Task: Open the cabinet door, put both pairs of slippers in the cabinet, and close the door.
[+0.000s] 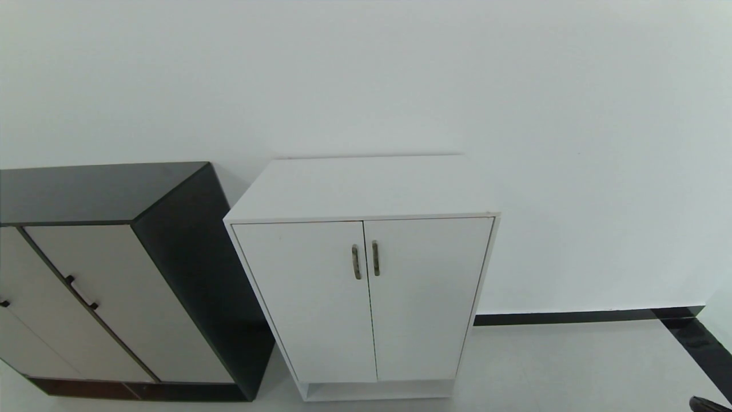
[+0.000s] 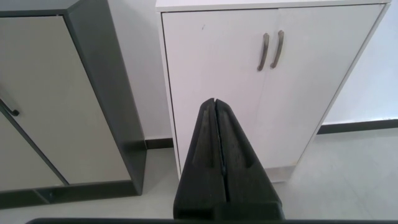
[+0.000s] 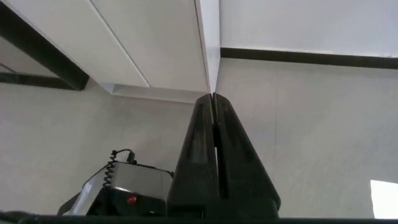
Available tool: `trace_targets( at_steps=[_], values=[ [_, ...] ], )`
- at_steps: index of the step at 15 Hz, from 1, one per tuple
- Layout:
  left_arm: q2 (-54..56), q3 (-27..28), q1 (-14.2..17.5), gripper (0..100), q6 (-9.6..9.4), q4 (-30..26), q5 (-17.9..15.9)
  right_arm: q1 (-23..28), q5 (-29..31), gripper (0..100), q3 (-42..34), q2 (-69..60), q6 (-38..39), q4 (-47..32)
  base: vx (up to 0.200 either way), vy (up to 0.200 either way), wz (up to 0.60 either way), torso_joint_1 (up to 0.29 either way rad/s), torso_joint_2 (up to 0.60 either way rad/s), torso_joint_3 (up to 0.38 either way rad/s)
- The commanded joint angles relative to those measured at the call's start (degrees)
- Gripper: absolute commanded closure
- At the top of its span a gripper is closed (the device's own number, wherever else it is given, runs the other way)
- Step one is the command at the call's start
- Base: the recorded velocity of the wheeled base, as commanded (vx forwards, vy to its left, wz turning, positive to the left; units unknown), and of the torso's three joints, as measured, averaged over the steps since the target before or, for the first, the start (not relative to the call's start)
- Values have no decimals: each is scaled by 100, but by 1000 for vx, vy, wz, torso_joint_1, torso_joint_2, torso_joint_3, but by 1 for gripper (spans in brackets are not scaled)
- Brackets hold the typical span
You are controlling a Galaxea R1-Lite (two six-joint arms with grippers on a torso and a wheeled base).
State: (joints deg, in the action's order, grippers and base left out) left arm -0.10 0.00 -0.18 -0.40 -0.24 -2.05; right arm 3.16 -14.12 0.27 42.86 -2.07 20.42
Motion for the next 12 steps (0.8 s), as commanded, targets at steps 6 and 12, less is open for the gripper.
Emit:
trace_targets(
  at_steps=[6, 12],
  values=[
    [1, 0, 1, 100, 75, 7, 117, -78, -21, 100, 17, -2915, 49, -1893, 0, 0, 0, 0, 0, 0],
    [1, 0, 1, 100, 84, 7, 117, 370, 1227, 100, -27, -3407, -232, -2024, 0, 0, 0, 0, 0, 0]
  ],
)
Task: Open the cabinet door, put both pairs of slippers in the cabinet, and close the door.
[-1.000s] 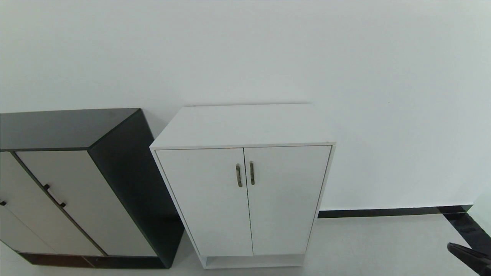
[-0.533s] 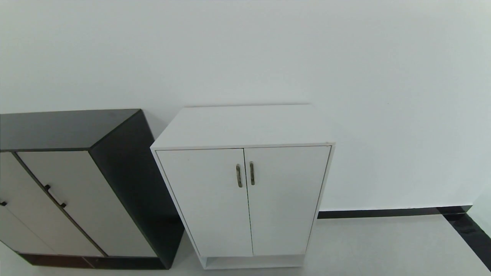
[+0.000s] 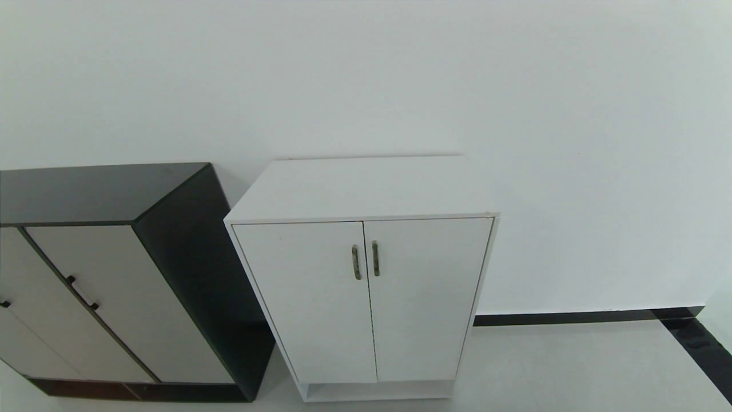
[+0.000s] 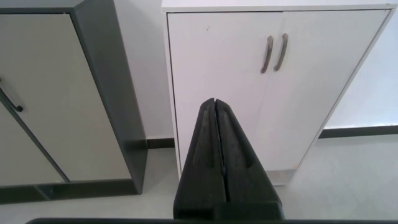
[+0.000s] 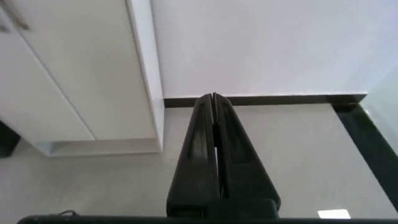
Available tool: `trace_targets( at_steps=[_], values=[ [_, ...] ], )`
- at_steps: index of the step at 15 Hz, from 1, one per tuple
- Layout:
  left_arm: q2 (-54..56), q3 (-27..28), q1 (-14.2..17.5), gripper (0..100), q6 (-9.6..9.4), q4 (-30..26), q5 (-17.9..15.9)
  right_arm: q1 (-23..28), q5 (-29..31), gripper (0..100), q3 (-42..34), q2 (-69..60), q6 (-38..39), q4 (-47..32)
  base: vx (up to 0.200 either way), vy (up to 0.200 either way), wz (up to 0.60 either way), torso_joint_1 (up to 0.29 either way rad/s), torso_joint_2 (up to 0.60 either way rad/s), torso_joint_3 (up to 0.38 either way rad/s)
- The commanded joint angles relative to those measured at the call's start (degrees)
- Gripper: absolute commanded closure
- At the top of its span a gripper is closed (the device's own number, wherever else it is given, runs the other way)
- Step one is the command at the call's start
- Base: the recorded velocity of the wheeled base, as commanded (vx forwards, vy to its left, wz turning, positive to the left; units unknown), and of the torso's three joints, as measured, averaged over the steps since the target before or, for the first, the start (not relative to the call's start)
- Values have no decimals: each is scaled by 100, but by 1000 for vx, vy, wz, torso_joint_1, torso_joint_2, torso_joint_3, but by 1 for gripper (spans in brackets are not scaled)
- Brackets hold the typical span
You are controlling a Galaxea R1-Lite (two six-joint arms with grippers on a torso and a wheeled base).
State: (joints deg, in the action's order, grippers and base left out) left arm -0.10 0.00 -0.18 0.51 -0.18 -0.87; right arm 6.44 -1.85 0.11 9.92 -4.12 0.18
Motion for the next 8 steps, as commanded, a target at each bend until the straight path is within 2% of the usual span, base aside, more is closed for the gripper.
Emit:
trace_targets(
  at_steps=[1, 5, 8],
  values=[
    [1, 0, 1, 100, 10, 1, -1, -64, -8, 100, -11, -122, 254, -9, 0, 0, 0, 0, 0, 0],
    [1, 0, 1, 100, 10, 1, -1, -1259, -8, 100, -11, -333, 324, -9, 0, 0, 0, 0, 0, 0],
    [1, 0, 1, 100, 19, 1, -1, -1259, 308, 100, -11, -421, 315, -18, 0, 0, 0, 0, 0, 0]
  ],
)
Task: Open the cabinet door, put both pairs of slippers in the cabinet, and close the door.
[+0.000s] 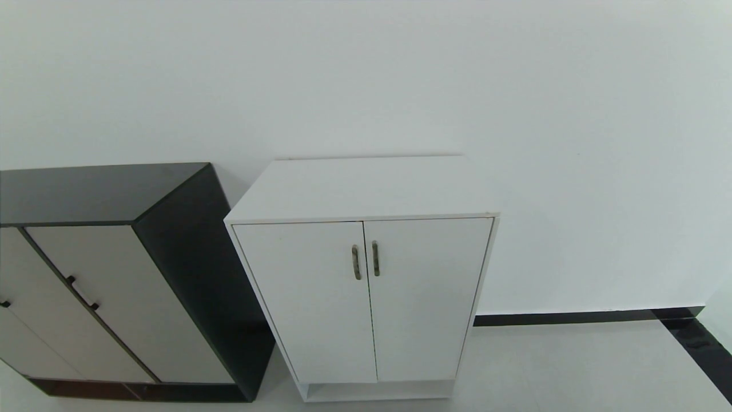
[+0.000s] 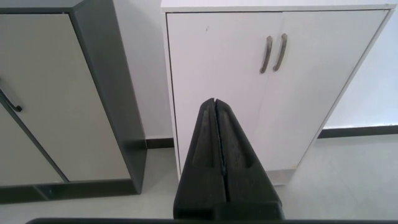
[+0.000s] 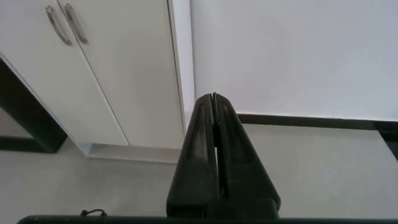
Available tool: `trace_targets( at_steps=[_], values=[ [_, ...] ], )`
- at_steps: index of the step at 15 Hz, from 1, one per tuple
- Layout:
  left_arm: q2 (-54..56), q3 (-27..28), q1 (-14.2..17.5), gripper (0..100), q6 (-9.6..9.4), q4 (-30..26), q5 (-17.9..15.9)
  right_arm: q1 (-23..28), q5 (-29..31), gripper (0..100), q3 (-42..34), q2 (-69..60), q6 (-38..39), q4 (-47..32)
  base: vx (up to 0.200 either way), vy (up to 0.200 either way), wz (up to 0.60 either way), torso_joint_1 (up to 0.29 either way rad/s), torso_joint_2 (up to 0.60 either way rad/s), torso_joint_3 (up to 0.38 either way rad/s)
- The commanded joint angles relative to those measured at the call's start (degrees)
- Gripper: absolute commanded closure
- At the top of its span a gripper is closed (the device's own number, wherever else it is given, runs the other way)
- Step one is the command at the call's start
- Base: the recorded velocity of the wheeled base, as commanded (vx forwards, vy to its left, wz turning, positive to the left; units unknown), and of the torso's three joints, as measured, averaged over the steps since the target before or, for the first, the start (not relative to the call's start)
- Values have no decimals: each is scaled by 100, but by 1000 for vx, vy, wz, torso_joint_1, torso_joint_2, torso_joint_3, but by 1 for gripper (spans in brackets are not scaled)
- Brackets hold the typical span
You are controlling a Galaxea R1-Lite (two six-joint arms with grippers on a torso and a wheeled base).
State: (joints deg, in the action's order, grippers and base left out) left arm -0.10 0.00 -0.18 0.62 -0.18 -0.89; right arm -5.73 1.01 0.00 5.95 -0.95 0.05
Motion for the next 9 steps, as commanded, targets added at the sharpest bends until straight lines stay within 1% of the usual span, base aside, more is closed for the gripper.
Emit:
trace_targets(
  at_steps=[1, 3, 6, 8, 9],
  values=[
    [1, 0, 1, 100, 8, 1, 1, -42, 57, 100, 0, -24, -2, -5, 0, 0, 0, 0, 0, 0],
    [1, 0, 1, 100, 8, 1, 10, 415, 57, 100, 0, 12, -28, -5, 0, 0, 0, 0, 0, 0],
    [1, 0, 1, 100, 8, 1, 1, 538, 48, 100, 0, -569, -37, -5, 0, 0, 0, 0, 0, 0],
    [1, 0, 1, 100, 8, 1, 1, 564, 66, 100, 0, -595, 7, -5, 0, 0, 0, 0, 0, 0],
    [1, 0, 1, 100, -27, 1, -8, 564, 83, 100, 0, -595, 25, -5, 0, 0, 0, 0, 0, 0]
  ],
)
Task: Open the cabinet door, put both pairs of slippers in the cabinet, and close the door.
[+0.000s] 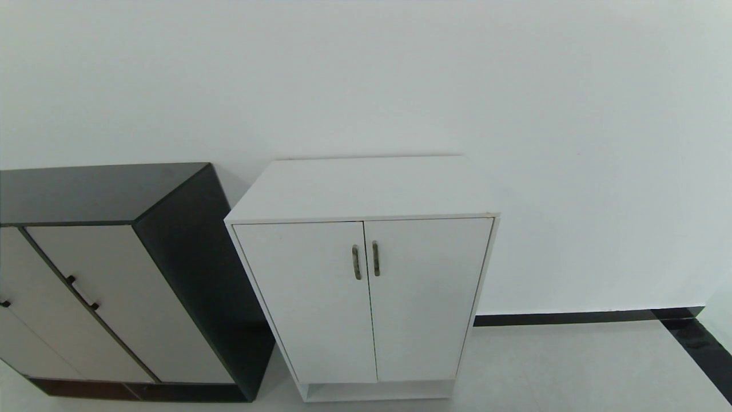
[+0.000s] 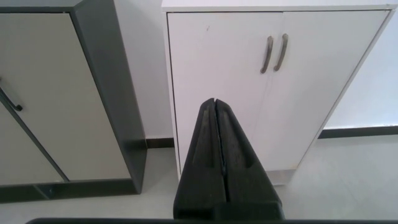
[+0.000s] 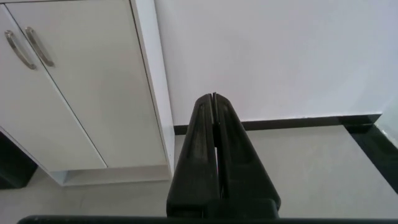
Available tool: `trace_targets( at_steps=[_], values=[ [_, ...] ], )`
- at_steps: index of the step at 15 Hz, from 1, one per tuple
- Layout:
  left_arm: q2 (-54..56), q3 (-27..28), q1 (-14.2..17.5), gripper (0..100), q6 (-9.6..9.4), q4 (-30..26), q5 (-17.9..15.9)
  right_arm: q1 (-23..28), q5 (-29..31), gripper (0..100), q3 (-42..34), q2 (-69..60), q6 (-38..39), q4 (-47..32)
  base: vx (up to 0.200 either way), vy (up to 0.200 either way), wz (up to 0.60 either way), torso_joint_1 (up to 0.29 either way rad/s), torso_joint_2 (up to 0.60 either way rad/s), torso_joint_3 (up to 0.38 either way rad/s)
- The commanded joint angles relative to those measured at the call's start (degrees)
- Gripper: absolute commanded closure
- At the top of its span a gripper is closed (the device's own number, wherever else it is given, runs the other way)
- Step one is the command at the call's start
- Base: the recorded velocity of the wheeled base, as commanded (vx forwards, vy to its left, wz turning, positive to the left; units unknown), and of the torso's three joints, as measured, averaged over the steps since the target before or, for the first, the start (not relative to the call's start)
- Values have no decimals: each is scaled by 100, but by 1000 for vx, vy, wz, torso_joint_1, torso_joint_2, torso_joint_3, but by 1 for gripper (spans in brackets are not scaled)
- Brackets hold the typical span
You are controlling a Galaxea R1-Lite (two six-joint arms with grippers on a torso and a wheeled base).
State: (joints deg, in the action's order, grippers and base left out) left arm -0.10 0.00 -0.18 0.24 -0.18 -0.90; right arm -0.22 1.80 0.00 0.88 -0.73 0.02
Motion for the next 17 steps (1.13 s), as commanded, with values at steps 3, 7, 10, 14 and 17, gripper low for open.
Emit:
trace_targets(
  at_steps=[3, 7, 10, 14, 17],
  values=[
    [1, 0, 1, 100, -7, 1, -6, 13, 4, 100, 0, -88, 12, -2, 0, 0, 0, 0, 0, 0],
    [1, 0, 1, 100, -16, 1, -6, 13, -13, 100, 0, -88, 12, -2, 0, 0, 0, 0, 0, 0],
    [1, 0, 1, 100, -7, 1, -6, 22, -13, 100, 0, -88, 73, 6, 0, 0, 0, 0, 0, 0],
    [1, 0, 1, 100, -16, 1, -6, 22, -40, 100, 0, -88, 143, 15, 0, 0, 0, 0, 0, 0],
    [1, 0, 1, 100, -7, 1, -6, 22, -40, 100, 0, -88, 143, 15, 0, 0, 0, 0, 0, 0]
  ],
)
